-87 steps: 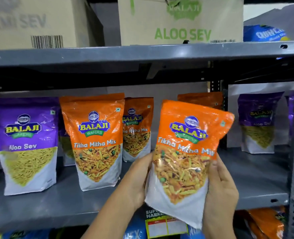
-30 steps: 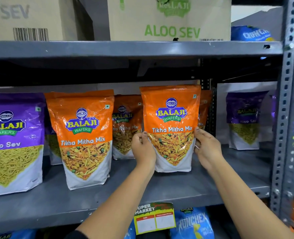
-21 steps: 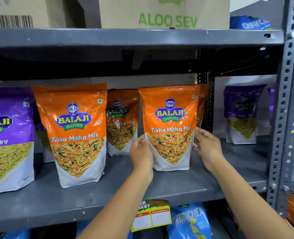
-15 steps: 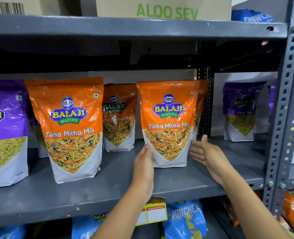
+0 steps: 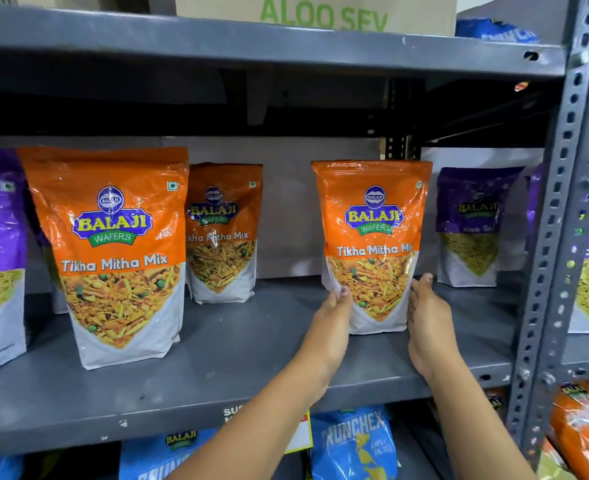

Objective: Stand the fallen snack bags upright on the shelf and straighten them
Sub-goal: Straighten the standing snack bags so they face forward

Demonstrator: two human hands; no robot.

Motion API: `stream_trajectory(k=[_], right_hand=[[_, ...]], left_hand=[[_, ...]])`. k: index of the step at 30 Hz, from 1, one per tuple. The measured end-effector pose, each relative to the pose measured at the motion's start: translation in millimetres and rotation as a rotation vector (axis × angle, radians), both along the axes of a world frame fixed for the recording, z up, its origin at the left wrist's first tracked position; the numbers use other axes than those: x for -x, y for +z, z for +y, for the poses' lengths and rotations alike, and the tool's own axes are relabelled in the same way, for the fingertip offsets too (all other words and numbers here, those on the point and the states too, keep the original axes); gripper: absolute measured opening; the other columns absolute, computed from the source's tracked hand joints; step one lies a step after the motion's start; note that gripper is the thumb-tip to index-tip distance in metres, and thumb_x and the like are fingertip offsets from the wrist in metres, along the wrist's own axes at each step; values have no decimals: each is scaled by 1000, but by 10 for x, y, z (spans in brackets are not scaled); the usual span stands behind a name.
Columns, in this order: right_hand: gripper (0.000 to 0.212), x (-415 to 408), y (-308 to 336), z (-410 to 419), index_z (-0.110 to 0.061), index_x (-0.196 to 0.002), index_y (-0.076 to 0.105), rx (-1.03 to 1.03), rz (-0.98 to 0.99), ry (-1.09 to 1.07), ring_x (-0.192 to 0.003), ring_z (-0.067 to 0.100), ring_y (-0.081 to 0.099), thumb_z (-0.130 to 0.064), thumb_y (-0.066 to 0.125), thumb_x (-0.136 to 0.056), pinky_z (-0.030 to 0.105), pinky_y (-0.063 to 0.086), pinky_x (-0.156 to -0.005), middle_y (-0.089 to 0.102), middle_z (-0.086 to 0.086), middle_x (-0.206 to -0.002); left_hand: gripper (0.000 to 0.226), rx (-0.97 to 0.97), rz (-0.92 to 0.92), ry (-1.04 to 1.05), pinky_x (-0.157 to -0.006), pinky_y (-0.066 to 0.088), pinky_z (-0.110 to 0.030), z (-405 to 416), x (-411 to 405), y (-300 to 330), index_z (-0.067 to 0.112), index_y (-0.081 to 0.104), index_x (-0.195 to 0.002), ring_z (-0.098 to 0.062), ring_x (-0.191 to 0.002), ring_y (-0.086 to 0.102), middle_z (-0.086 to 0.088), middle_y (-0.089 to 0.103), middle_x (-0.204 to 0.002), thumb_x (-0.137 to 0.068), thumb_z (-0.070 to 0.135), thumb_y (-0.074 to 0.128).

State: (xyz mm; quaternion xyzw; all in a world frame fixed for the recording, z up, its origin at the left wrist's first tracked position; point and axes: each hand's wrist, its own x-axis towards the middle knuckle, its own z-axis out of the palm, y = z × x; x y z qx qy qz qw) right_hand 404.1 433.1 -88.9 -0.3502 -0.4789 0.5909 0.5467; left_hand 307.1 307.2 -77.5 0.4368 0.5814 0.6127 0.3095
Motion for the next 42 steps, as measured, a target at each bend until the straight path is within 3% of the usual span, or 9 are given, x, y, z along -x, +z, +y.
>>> stream_trajectory(k=[7, 10, 16, 21, 26, 30, 36, 39, 42], right_hand=[[50, -22, 41, -29, -14, -120, 64, -42, 3, -37, -101, 20, 64, -50, 34, -100, 33, 47, -83, 68, 4, -109], [53, -16, 31, -5, -17, -118, 65, -18, -6, -41, -102, 18, 65, -56, 38, -95, 38, 49, -94, 70, 1, -112], [44, -16, 4, -20, -17, -111, 71, -42, 1, -36, -104, 24, 69, -47, 45, -92, 48, 49, -100, 75, 5, -110], [30, -9, 6, -13, -20, -90, 67, -21, 13, -101, -103, 28, 67, -41, 45, -91, 37, 49, -88, 73, 6, -106], [27, -86, 14, -144, -22, -109, 64, -149, 67, -332, -103, 20, 61, -31, 43, -94, 38, 45, -91, 68, 1, -109], [23, -85, 49, -352, -26, -87, 64, -348, 87, -364, -87, 23, 67, -28, 44, -96, 46, 52, -88, 72, 8, -90], [20, 512, 8, -1042, -10, -84, 67, -402, -52, 140, -72, 23, 64, -16, 52, -96, 26, 51, -60, 71, 6, -72], [17, 964, 49, -1366, -20, -94, 68, -345, -313, 490, -89, 16, 64, -27, 53, -98, 29, 51, -80, 72, 8, -101], [43, 1280, 138, -1620, -26, -133, 55, -484, -548, 711, -121, 5, 51, -48, 46, -97, 14, 37, -94, 54, -12, -134]], left_hand=[[42, -36, 38, 16, -84, 30, -7, 54, -136, -4, 37, 41, -141, 17, -103, 41, 31, 48, -122, -101, 45, 30], [38, -35, 6, 46, -71, 28, -1, 32, -154, 11, 37, 40, -138, 23, -93, 41, 37, 45, -104, -101, 42, 33], [46, -67, -43, 80, -87, 31, -13, 34, -139, 0, 30, 40, -143, 16, -98, 44, 29, 48, -116, -100, 46, 35], [61, -27, -83, 145, -102, 31, -25, -28, -157, 28, 29, 22, -152, -11, -139, 37, 16, 40, -144, -97, 48, 40], [43, -191, -190, 184, -84, 37, -7, -284, -152, 163, 19, 48, -141, 2, -111, 49, 14, 54, -131, -99, 27, 48], [41, -522, -1, 373, -99, 39, -6, -857, 188, 287, 23, 52, -139, 10, -122, 50, 17, 53, -140, -98, 23, 50], [53, -810, -78, 834, -110, 38, -28, -1589, 1370, 141, 20, 30, -151, -6, -135, 44, 6, 38, -154, -100, 17, 44], [46, -637, -238, 884, -102, 38, -14, -1727, 1788, 2, 13, 39, -145, -7, -124, 46, 3, 44, -148, -101, 25, 39], [30, -521, -378, 767, -104, 43, -38, -1766, 2021, -106, 22, 66, -101, -21, -122, 58, -5, 66, -124, -98, 36, 40]])
